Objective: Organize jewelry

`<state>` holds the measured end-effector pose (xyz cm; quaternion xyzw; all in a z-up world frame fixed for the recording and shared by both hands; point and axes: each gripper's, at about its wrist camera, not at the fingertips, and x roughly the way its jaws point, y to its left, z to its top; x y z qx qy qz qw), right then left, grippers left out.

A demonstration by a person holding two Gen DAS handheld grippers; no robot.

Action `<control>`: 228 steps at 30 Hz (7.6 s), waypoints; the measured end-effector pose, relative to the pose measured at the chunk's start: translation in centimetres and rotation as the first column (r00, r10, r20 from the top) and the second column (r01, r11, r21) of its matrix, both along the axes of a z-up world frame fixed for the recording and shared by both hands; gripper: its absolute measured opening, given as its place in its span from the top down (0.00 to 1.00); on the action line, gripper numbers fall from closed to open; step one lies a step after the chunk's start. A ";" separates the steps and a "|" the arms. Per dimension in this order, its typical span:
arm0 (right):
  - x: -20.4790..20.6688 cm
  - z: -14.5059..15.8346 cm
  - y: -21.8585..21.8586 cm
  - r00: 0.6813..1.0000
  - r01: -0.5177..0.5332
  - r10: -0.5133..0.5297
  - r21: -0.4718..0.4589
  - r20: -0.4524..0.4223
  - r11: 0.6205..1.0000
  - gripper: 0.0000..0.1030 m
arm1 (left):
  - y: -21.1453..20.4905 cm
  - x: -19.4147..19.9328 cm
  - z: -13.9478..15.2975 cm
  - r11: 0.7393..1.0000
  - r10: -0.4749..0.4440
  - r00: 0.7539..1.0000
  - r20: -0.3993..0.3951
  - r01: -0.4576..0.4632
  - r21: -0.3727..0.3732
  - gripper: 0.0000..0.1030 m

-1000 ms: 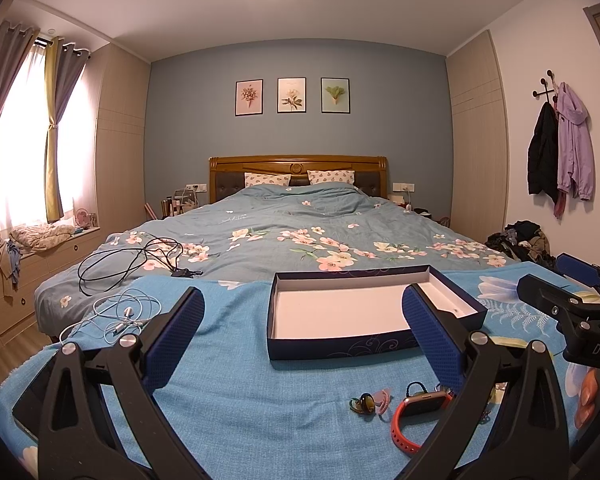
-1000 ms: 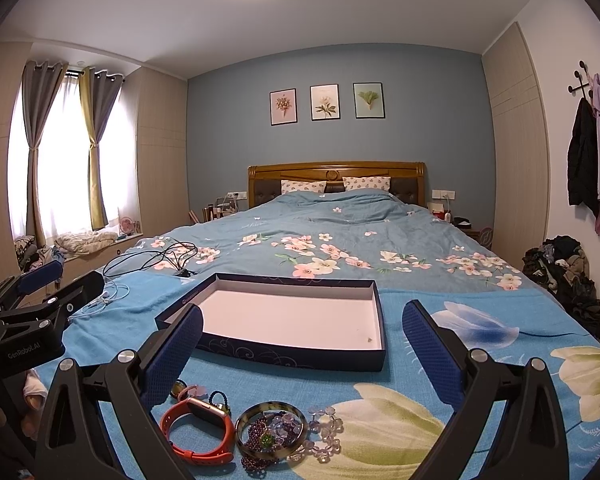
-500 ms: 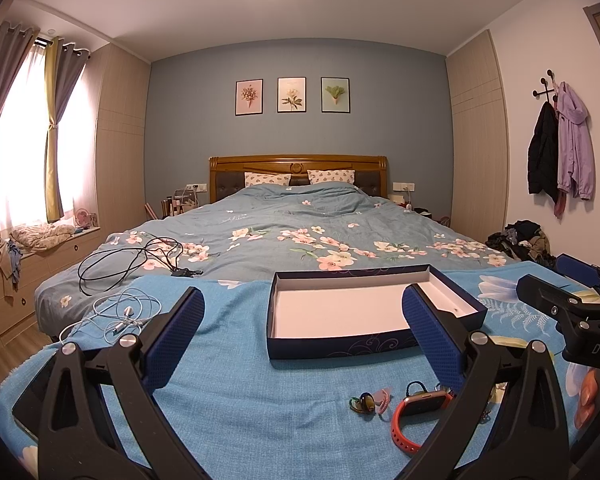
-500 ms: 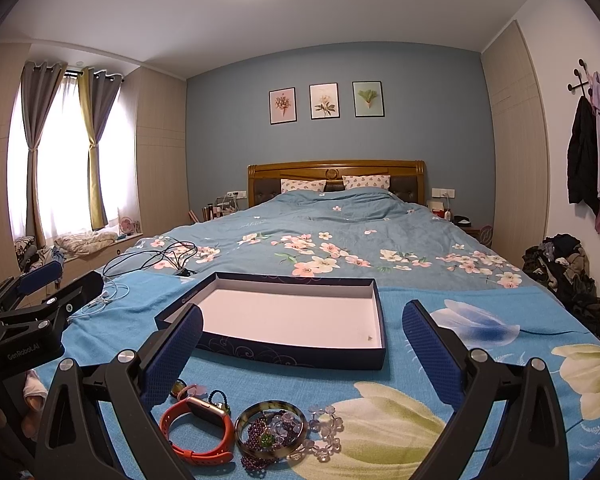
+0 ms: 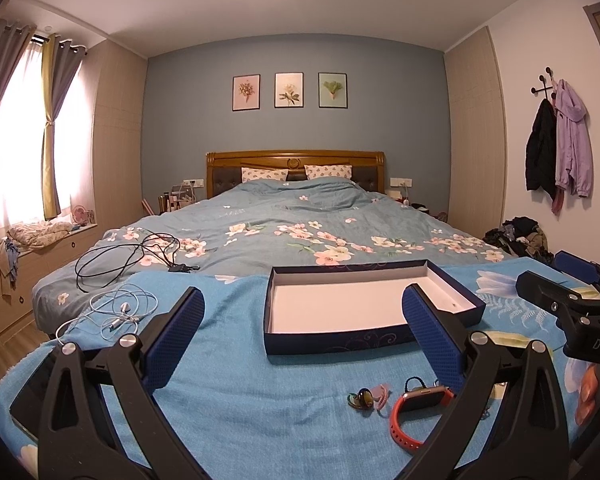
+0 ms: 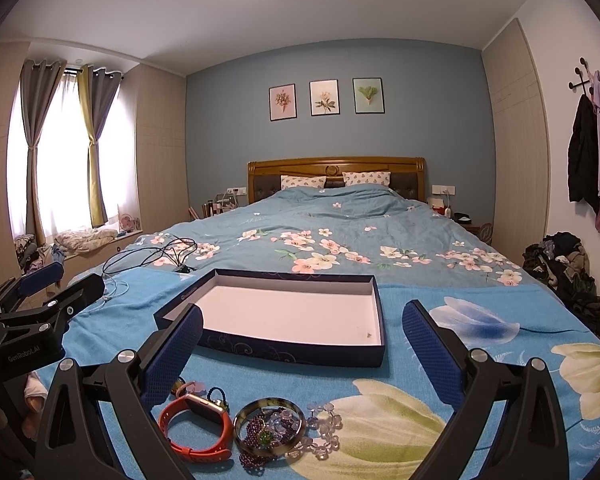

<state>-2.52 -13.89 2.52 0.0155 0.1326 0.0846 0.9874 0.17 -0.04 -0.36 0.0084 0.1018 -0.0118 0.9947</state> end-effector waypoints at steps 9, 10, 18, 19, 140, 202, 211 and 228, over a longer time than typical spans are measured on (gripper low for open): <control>1.4 -1.9 -1.5 0.980 -0.040 0.036 -0.018 -0.196 0.999 0.07 | -1.4 2.6 -2.9 0.990 -0.123 0.970 -0.209 0.135 0.048 0.06; 1.6 -2.2 -1.7 0.973 -0.046 0.040 -0.018 -0.227 0.999 0.11 | -1.6 2.9 -3.3 0.987 -0.134 0.962 -0.238 0.152 0.059 0.06; 4.3 -5.9 -1.7 0.863 -0.127 0.144 0.068 -0.484 0.990 0.60 | -3.0 4.8 -5.3 0.952 -0.258 0.891 -0.375 0.301 0.061 0.10; 4.6 -6.3 -1.8 0.851 -0.135 0.158 0.083 -0.501 0.987 0.68 | -3.3 4.8 -5.4 0.946 -0.272 0.883 -0.382 0.317 0.060 0.15; 14.8 0.3 -0.6 0.873 -0.305 0.272 -0.016 -0.405 0.952 0.61 | 1.4 24.3 0.0 0.971 -0.238 0.851 -0.468 0.208 -0.117 0.45; 6.1 -6.0 -2.4 0.812 -0.256 0.204 -0.019 -0.547 0.967 1.00 | -3.9 11.3 -7.3 0.847 -0.381 0.663 -0.644 0.530 0.044 0.75; 6.8 -6.6 -2.1 0.806 -0.248 0.191 -0.027 -0.560 0.968 0.73 | -4.9 10.9 -6.9 0.829 -0.418 0.658 -0.626 0.558 0.033 0.72; 7.3 -6.3 -1.5 0.799 -0.288 0.222 -0.031 -0.558 0.957 1.00 | -4.9 12.0 -8.3 0.842 -0.416 0.637 -0.649 0.540 -0.010 0.95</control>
